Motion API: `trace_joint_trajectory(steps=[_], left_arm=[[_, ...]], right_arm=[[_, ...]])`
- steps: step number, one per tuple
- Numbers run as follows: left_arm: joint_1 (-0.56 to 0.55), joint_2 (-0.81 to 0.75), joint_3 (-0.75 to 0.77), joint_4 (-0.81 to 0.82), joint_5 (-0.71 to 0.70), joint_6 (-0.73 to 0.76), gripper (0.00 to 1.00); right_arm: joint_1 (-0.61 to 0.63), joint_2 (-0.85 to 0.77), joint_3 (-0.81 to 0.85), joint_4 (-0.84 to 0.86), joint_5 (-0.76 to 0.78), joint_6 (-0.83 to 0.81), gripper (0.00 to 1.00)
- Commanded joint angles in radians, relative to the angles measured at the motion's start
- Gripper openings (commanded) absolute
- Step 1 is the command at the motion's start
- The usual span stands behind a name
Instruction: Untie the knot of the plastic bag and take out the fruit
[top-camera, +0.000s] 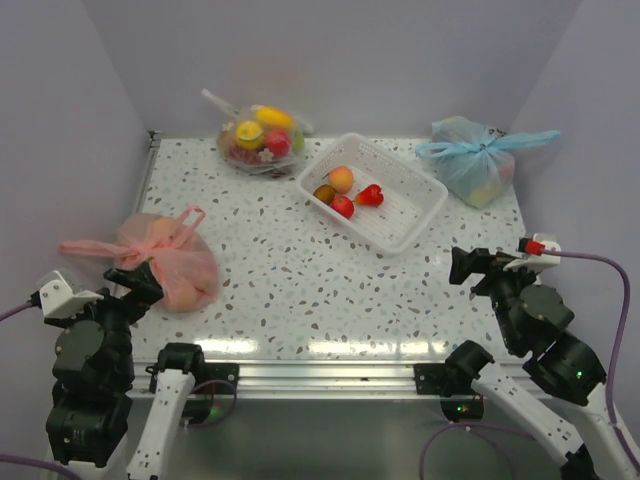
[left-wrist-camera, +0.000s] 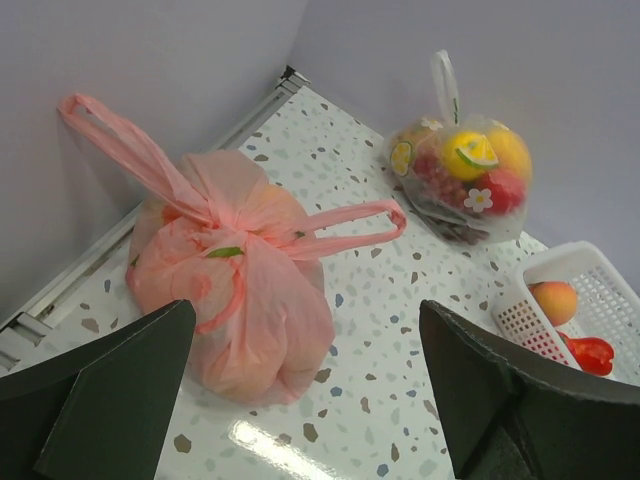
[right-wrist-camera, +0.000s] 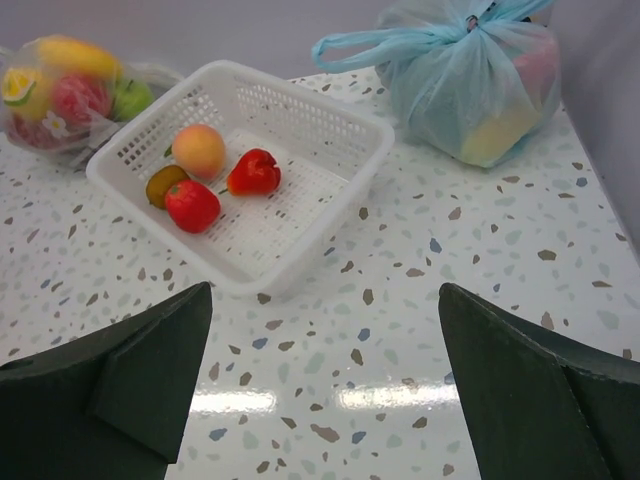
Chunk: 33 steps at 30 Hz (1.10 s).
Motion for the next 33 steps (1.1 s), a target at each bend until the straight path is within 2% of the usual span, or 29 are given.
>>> trace_joint_trajectory(steps=[1,11,20,27,33], left_arm=[[0.0,0.041,0.029,-0.005,-0.001,-0.027,1.0],[0.0,0.143,-0.031,-0.006,0.043,-0.034,1.0],[0.0,0.452,-0.063,0.046,0.083,-0.054,1.0],[0.012,0.678,-0.161,0.234,-0.073,-0.044,1.0],[0.098,0.834,-0.245,0.362,-0.057,-0.052,1.0]], right_arm=[[0.0,-0.012,-0.01,0.006,0.005,-0.017,0.99],[0.0,-0.058,-0.07,0.03,-0.056,-0.05,0.99],[0.001,-0.075,-0.091,0.035,-0.082,-0.07,0.99],[0.0,-0.071,-0.095,0.035,-0.096,-0.073,0.99],[0.001,-0.068,-0.096,0.034,-0.111,-0.075,0.99]])
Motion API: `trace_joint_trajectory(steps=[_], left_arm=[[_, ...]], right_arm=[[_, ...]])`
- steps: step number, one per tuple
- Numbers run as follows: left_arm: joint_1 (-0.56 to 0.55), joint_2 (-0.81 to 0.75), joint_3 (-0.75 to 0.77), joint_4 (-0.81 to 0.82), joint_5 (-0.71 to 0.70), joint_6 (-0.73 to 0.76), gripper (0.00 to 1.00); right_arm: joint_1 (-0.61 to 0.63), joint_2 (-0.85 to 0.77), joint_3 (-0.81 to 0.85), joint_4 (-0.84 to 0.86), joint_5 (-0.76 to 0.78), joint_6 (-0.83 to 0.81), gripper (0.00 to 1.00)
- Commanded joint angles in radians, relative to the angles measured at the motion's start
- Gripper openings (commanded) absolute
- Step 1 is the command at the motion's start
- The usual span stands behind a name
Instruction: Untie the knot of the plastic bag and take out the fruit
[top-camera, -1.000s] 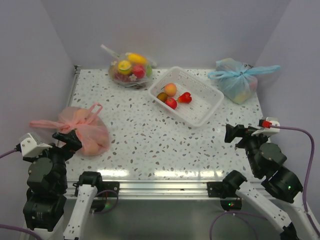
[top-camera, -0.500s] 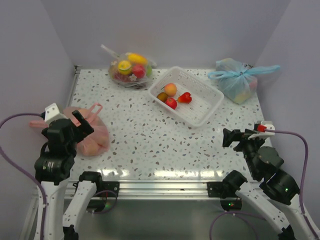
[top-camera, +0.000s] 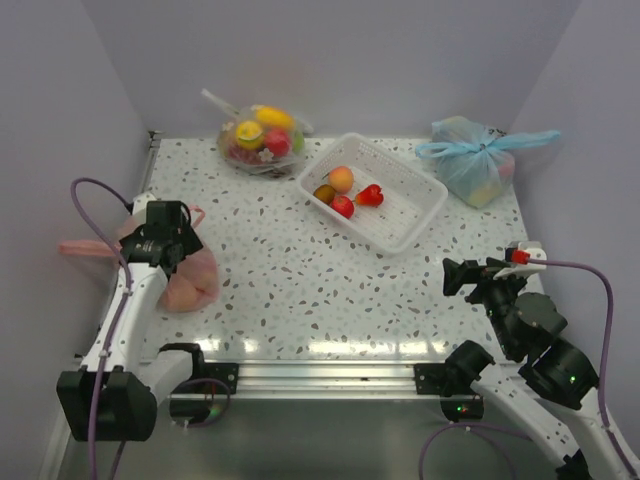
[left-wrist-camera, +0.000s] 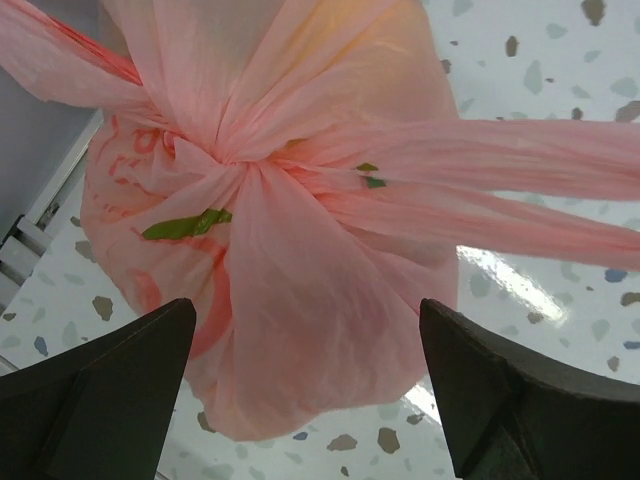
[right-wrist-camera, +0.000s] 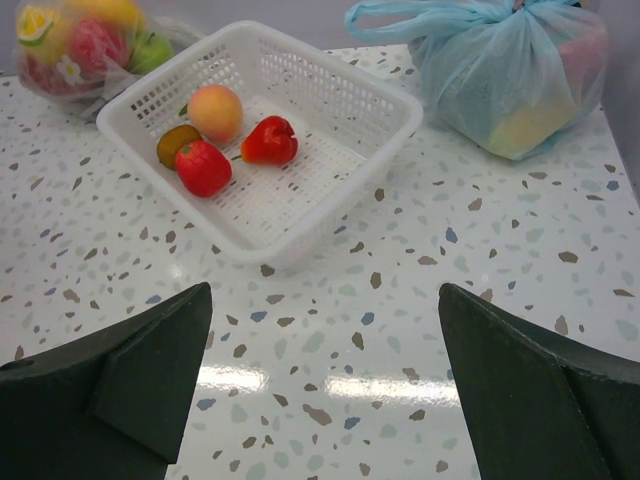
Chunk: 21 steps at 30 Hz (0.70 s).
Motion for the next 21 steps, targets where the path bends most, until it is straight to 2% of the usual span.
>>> trace_joint_trajectory(steps=[1,4,7,8,10,11,14,16,21], left_arm=[[0.077,0.067,-0.071,0.147,-0.031,-0.017,1.0],[0.139,0.129,-0.135,0.219,0.05,-0.009,0.95],[0.142,0.17,-0.166,0.26,0.13,-0.012,0.67],[0.141,0.172,-0.171,0.269,0.152,-0.004,0.41],[0.136,0.17,-0.16,0.28,0.227,0.034,0.16],[0.127,0.166,-0.154,0.282,0.25,0.049,0.0],[0.029,0.152,-0.102,0.265,0.269,0.103,0.0],[-0.096,0.144,-0.058,0.247,0.244,0.134,0.0],[-0.252,0.146,0.018,0.233,0.345,0.146,0.0]], right_arm=[[0.001,0.013,-0.004,0.028,-0.016,-0.011,0.99],[0.001,0.01,-0.006,0.03,-0.018,-0.013,0.99],[0.001,0.01,-0.009,0.036,-0.024,-0.019,0.99],[0.001,0.013,-0.009,0.037,-0.026,-0.022,0.99],[0.001,0.022,-0.007,0.036,-0.033,-0.023,0.99],[0.0,0.025,-0.006,0.033,-0.036,-0.023,0.99],[0.001,0.043,-0.001,0.025,-0.039,-0.02,0.99],[0.001,0.063,0.008,0.019,-0.039,-0.017,0.99],[0.001,0.128,0.065,-0.019,-0.075,-0.014,0.99]])
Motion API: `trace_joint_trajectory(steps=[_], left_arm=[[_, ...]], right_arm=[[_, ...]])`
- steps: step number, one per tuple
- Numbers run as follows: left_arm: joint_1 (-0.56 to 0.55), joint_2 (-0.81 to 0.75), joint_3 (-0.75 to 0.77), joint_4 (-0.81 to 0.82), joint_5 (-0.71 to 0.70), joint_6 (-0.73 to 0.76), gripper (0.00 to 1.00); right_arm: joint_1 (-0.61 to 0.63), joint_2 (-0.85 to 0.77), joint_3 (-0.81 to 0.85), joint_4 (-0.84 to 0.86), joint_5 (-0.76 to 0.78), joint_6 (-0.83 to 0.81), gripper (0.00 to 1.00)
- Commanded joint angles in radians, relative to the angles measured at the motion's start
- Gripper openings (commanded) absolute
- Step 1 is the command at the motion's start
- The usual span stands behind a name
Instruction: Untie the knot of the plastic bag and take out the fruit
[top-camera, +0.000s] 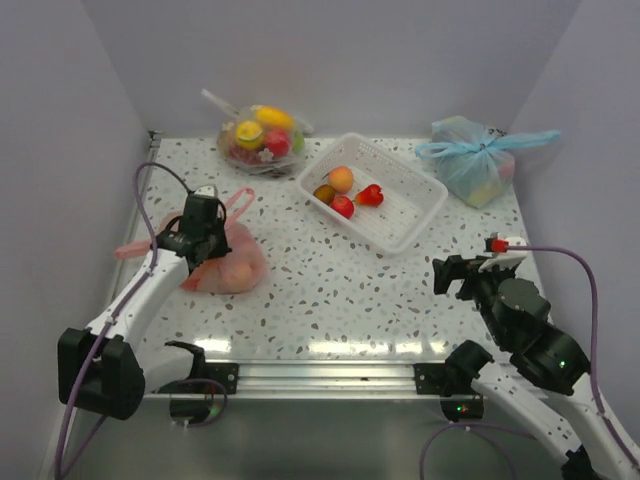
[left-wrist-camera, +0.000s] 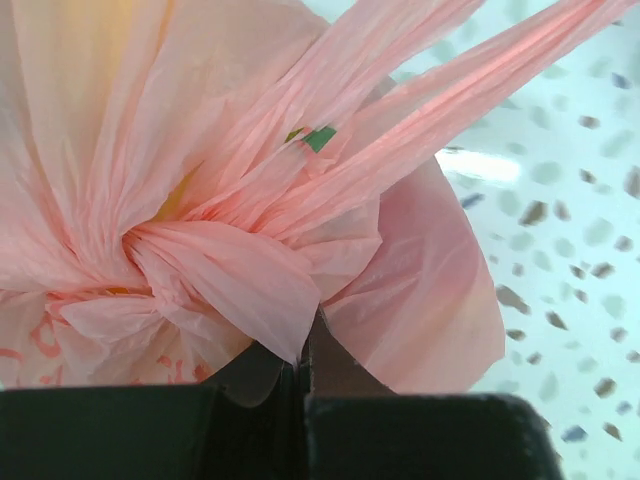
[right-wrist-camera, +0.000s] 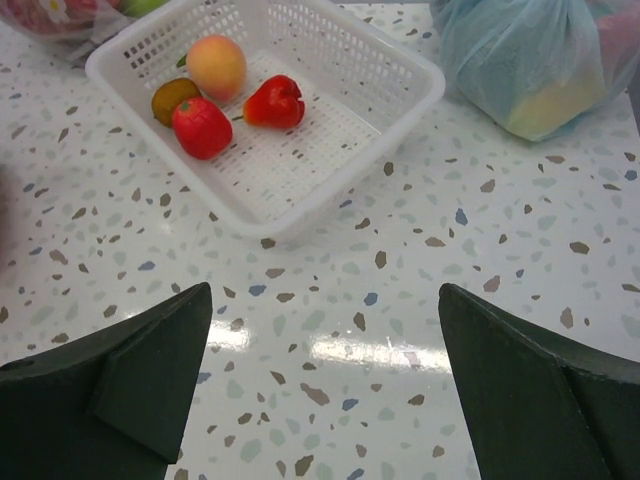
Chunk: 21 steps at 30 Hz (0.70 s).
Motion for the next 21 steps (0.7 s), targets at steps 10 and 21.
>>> trace_joint_trajectory(steps=[10,21], left_arm=[[-0.692,0.048,0.245,-0.022,-0.014,-0.023,0.0],[-1.002,0.02,-0.012,-0.014,-0.236,-0.247,0.0]], right_arm=[[0.001,0.279,0.196,-0.028,-0.191,-0.004,0.99],[0.001,0.509,0.194,0.041,-0.436,0.045,0.98]])
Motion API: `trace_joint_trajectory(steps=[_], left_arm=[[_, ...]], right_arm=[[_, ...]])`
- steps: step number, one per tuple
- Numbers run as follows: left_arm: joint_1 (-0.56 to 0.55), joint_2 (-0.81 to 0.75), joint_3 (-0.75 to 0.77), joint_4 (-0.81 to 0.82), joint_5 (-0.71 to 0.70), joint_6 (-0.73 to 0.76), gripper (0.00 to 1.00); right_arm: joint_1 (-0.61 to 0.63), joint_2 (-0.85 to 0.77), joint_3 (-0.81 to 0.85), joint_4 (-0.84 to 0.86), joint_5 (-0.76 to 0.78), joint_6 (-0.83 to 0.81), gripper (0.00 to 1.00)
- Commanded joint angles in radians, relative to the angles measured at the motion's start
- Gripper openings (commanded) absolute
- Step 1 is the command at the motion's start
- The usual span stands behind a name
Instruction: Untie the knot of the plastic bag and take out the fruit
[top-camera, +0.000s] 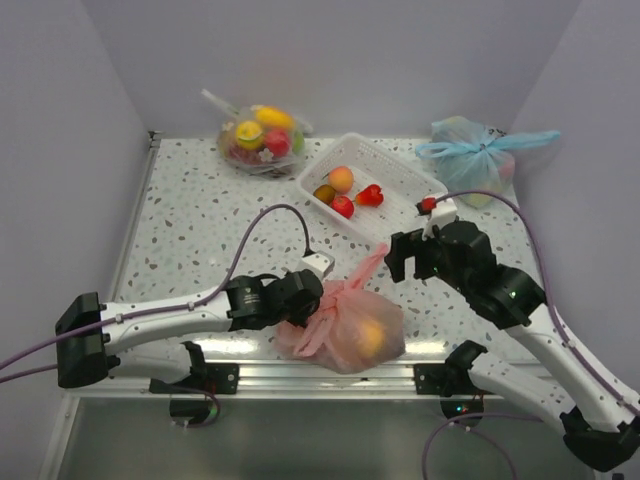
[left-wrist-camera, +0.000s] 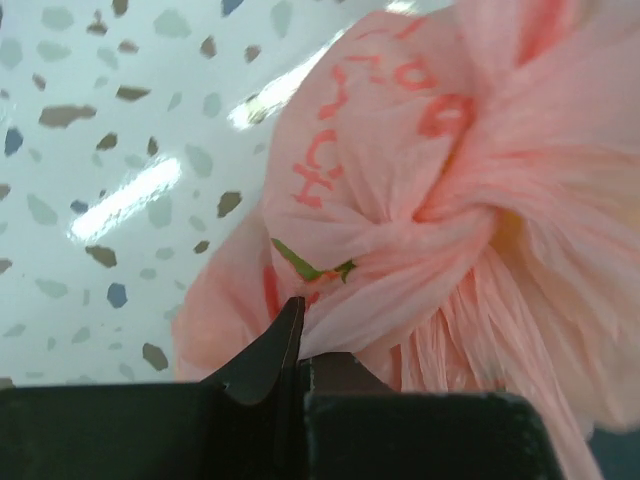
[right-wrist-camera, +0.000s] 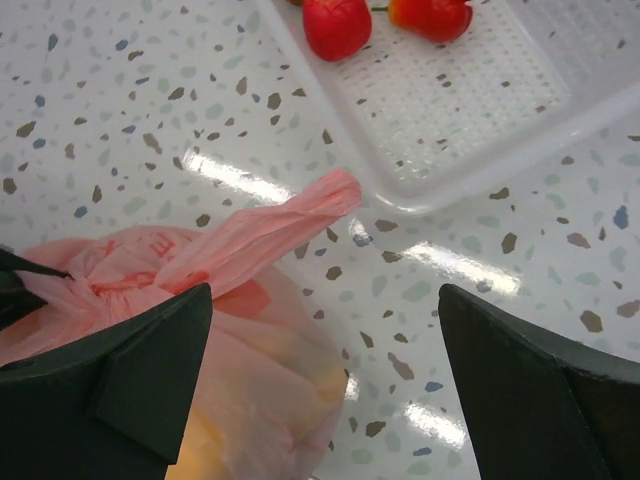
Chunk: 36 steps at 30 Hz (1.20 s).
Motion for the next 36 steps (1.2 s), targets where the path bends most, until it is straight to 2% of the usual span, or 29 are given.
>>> trace_joint_trajectory(steps=[1,5,8,15,22,30,32,35,36], left_arm=[[0.013,-0.034,-0.106,0.03,-0.149,-0.092,0.0],[0.021,-0.049,-0.149,0.142,-0.189,-0.078,0.0],[0.042,-0.051,-0.151,0.167,-0.209,-0.043,0.0],[0.184,-0.149,-0.132,0.227,-0.203,0.072,0.0],[0.185,-0.224,-0.148,0.261,-0.195,0.162,0.0],[0.185,-0.296,-0.272,0.314,-0.151,0.137,0.0],[0.185,-0.305,-0.281,0.307,-0.151,0.134,0.0],[0.185,-0.317,-0.287,0.287,-0.155,0.119,0.0],[0.185,-0.322,-0.292,0.282,-0.155,0.111,0.0]], right_arm=[[0.001,0.071,-0.021,0.086,-0.154,0.031,0.98],[0.006,0.123,-0.1,0.189,-0.255,0.106,0.97],[0.019,0.14,-0.128,0.238,-0.284,0.137,0.94],[0.059,0.228,-0.023,0.238,-0.312,0.094,0.92],[0.115,0.389,0.057,0.352,-0.31,0.058,0.89],[0.208,0.605,0.091,0.45,-0.202,0.012,0.86],[0.21,0.652,0.084,0.484,-0.18,0.008,0.83],[0.211,0.673,0.064,0.522,-0.154,0.016,0.72],[0.21,0.67,0.044,0.536,-0.151,0.021,0.66]])
